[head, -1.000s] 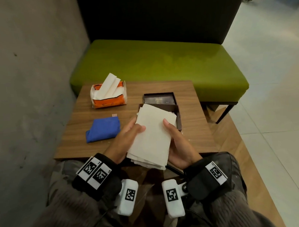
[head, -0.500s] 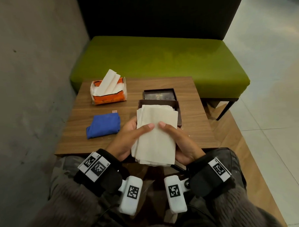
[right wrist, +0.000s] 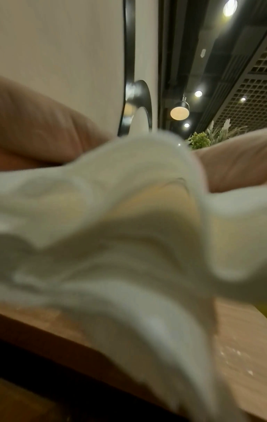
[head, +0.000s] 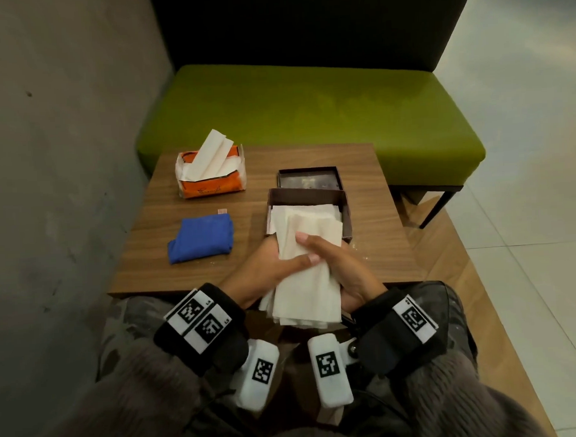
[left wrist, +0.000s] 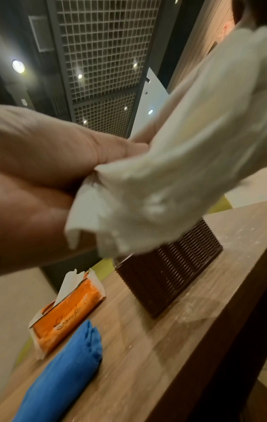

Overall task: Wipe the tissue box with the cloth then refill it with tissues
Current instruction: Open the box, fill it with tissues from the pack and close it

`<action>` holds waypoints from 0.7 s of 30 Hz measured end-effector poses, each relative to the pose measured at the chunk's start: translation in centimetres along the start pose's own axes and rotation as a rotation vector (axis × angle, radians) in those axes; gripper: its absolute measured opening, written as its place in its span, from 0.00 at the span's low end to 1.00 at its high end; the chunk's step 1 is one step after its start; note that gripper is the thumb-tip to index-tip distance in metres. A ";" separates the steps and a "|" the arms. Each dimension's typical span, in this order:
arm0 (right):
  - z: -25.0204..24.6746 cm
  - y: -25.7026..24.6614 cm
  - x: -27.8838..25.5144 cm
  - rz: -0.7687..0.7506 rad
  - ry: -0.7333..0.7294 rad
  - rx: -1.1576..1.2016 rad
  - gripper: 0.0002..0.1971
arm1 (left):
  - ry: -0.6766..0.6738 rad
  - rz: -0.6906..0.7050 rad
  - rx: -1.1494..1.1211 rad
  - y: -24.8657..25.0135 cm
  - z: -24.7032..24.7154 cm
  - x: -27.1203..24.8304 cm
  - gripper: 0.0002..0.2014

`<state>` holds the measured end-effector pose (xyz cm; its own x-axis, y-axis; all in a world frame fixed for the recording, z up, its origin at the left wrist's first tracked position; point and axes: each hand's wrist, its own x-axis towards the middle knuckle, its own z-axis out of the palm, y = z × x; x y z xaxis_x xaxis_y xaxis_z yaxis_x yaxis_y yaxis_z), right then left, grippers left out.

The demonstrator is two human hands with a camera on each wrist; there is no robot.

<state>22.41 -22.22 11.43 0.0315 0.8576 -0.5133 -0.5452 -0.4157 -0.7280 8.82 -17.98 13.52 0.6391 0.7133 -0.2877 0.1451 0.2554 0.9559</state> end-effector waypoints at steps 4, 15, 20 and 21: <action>-1.1 -0.7 0.3 -0.091 0.103 0.179 0.25 | 0.043 -0.028 -0.189 -0.9 -1.7 0.0 0.32; -1.4 -0.7 0.0 -0.234 0.122 0.153 0.36 | 0.298 0.014 -0.558 -2.6 -2.0 -0.5 0.21; -0.2 -0.4 -0.6 -0.207 0.073 -0.076 0.24 | 0.372 0.035 -0.465 -1.8 -1.3 -0.1 0.16; 0.1 -0.1 -0.6 -0.214 0.083 -0.096 0.21 | 0.406 0.030 -0.462 -1.8 -1.2 -0.1 0.12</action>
<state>22.40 -22.68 11.88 0.2091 0.9031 -0.3752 -0.4370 -0.2570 -0.8620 7.64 -17.70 11.78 0.2859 0.8931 -0.3474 -0.2686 0.4226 0.8656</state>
